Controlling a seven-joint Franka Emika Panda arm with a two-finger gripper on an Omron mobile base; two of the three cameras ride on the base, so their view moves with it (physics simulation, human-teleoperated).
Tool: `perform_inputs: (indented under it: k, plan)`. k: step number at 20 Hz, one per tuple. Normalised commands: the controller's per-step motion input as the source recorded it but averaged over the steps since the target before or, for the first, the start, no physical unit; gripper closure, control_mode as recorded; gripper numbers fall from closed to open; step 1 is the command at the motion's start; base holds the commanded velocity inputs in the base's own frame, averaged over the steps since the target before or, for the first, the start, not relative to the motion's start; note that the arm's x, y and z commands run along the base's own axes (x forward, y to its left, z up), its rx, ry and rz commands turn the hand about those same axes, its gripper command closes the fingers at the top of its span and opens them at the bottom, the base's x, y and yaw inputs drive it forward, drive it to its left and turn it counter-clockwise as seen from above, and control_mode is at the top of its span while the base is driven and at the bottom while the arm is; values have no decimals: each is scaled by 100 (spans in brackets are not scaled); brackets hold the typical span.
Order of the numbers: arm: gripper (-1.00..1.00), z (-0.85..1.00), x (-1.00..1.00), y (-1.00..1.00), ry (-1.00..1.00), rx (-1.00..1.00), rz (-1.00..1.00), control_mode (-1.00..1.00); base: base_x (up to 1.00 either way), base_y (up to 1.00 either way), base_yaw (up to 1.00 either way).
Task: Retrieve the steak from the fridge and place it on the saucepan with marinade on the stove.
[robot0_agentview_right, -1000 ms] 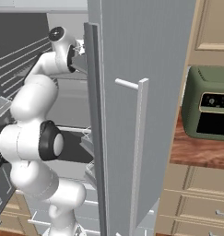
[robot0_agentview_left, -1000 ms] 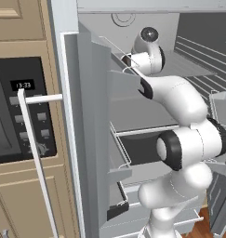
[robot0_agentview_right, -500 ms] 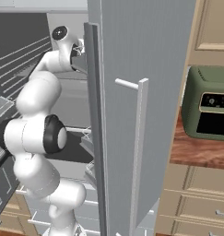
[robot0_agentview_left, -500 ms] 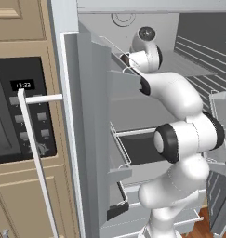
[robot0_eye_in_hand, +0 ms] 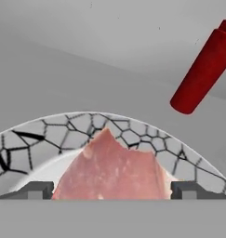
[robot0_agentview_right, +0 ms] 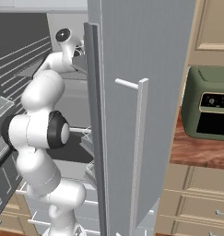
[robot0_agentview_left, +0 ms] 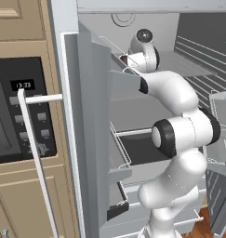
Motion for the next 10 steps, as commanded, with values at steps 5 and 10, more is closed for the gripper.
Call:
perform_inputs:
  k: [5, 10]
  plan:
    - [-100, -10, 26, 0, 0, 0, 0, -100, 0, 0, 0]
    - [-100, -9, 25, 0, 0, 0, 0, -100, 0, 0, 0]
